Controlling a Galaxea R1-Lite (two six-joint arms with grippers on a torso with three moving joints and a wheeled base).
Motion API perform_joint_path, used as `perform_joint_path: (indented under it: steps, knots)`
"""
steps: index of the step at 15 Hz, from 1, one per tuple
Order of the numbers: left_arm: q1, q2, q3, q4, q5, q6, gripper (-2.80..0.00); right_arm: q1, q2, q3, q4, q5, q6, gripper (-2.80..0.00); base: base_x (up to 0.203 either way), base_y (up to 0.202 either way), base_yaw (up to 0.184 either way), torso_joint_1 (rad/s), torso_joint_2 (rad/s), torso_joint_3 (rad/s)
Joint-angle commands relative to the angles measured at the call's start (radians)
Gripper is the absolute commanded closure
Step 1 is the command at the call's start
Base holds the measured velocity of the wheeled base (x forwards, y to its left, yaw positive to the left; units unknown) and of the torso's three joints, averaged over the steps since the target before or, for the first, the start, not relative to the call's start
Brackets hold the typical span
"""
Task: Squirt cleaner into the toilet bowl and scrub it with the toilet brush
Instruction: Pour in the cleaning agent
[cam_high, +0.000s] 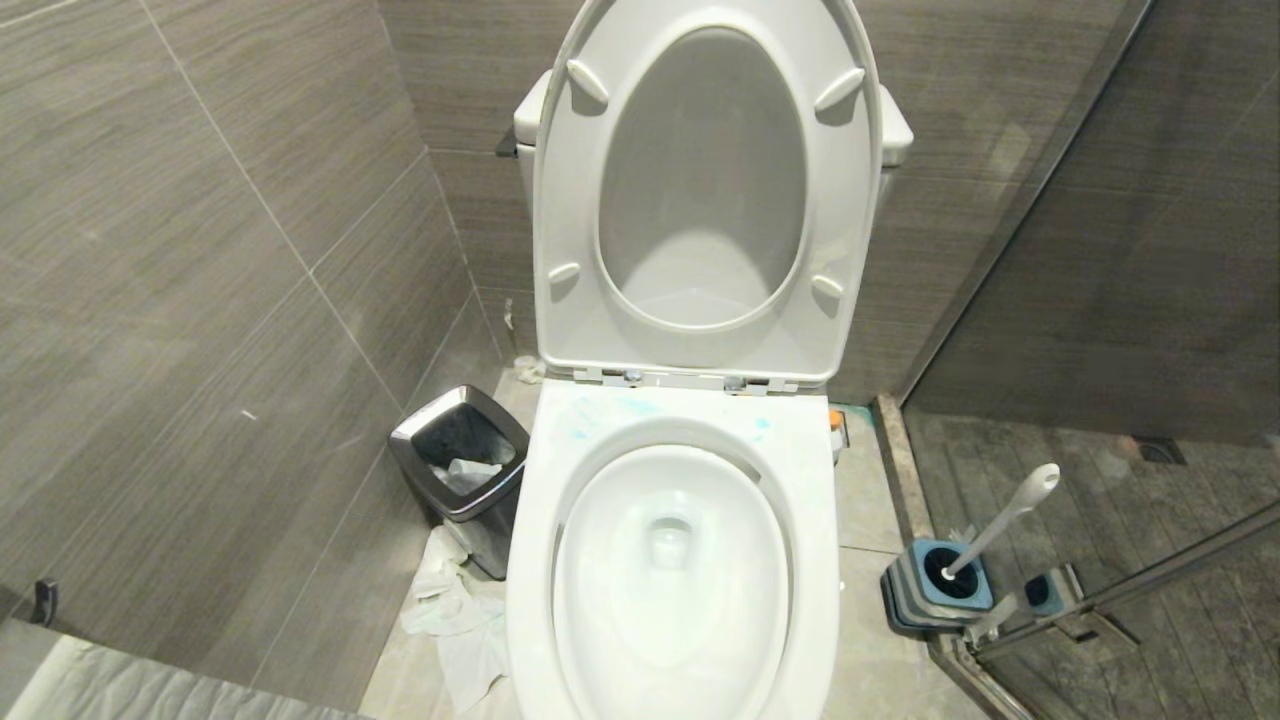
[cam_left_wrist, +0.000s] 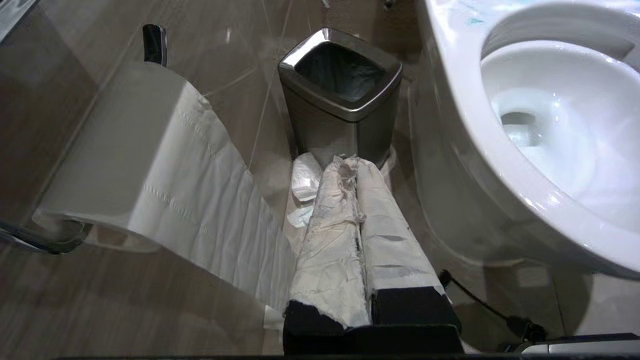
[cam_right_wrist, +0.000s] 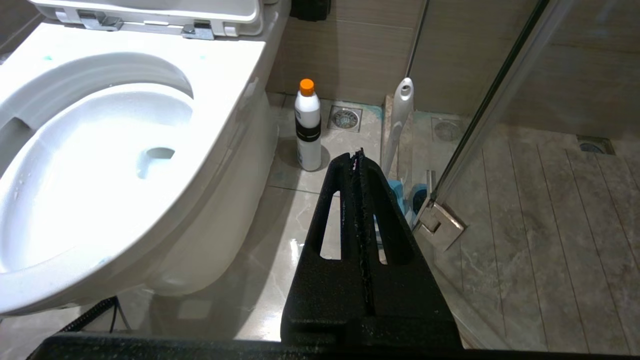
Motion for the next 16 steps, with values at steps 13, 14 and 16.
perform_joint_path:
  steps: [13, 14, 16]
  knots:
    - [0.000, 0.001, 0.003, -0.005, 0.005, -0.063, 0.00, 0.000, -0.001, 0.025, -0.001, 0.000, 0.000, 0.00, 0.000, 0.000, 0.000, 0.000, 0.00, 0.000]
    - [0.000, 0.001, 0.003, -0.005, 0.005, -0.063, 0.00, 0.000, -0.001, 0.025, -0.001, -0.001, 0.000, 0.00, 0.000, 0.000, 0.000, 0.000, 0.00, 0.000]
    - [0.000, 0.001, 0.003, -0.005, 0.005, -0.064, 0.00, 0.000, -0.001, 0.025, -0.001, 0.000, 0.000, 0.00, 0.000, 0.000, 0.000, 0.000, 0.00, 0.000]
